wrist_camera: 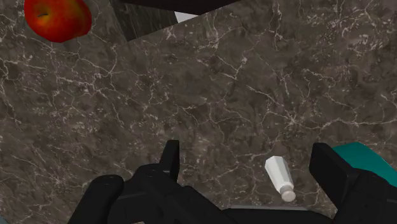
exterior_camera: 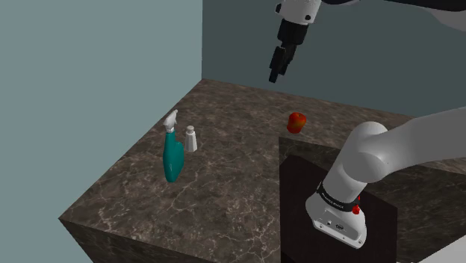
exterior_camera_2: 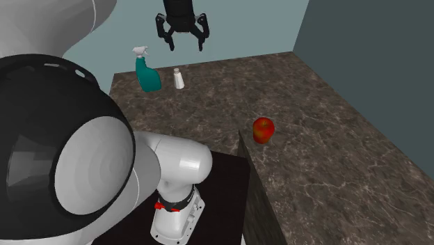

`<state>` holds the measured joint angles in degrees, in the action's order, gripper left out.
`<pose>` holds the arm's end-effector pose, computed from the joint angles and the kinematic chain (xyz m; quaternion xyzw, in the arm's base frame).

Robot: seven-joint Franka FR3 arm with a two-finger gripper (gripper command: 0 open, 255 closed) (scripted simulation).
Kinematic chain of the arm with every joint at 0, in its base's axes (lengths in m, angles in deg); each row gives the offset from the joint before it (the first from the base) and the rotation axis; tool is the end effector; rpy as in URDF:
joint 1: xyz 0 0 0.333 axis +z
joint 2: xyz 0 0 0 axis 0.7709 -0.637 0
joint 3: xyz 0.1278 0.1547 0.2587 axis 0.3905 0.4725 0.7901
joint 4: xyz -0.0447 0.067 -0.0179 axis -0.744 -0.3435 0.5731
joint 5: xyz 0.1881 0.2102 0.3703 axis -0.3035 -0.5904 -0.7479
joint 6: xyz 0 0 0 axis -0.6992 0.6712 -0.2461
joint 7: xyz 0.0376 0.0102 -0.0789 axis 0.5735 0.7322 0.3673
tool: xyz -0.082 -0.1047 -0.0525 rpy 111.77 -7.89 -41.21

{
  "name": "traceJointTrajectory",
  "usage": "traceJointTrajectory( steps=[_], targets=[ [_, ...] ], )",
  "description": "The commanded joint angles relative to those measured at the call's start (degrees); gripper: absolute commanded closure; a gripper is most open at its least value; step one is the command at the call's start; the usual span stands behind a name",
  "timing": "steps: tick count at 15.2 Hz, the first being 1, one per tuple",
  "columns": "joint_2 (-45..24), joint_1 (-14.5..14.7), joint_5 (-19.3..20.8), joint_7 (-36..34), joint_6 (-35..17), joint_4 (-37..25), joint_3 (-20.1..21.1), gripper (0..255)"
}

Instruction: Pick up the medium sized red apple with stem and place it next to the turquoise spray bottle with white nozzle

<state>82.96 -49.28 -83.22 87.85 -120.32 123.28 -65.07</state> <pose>0.3777 0.0448 0.5945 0.9959 0.0778 0.0448 0.0105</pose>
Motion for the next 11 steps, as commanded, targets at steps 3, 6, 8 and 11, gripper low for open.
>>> traceJointTrajectory(
  steps=[3, 6, 8, 11],
  targets=[
    [0.4, -0.3, 1.4, 3.0, -1.3, 2.7, -1.9, 0],
    [0.4, -0.9, 3.8, 7.4, -3.5, 6.4, -4.9, 0],
    [0.1, -1.4, 5.5, 10.3, -5.1, 8.5, -6.9, 0],
    [-0.9, -2.4, 8.2, 14.7, -7.7, 11.2, -10.0, 0]
  ],
)
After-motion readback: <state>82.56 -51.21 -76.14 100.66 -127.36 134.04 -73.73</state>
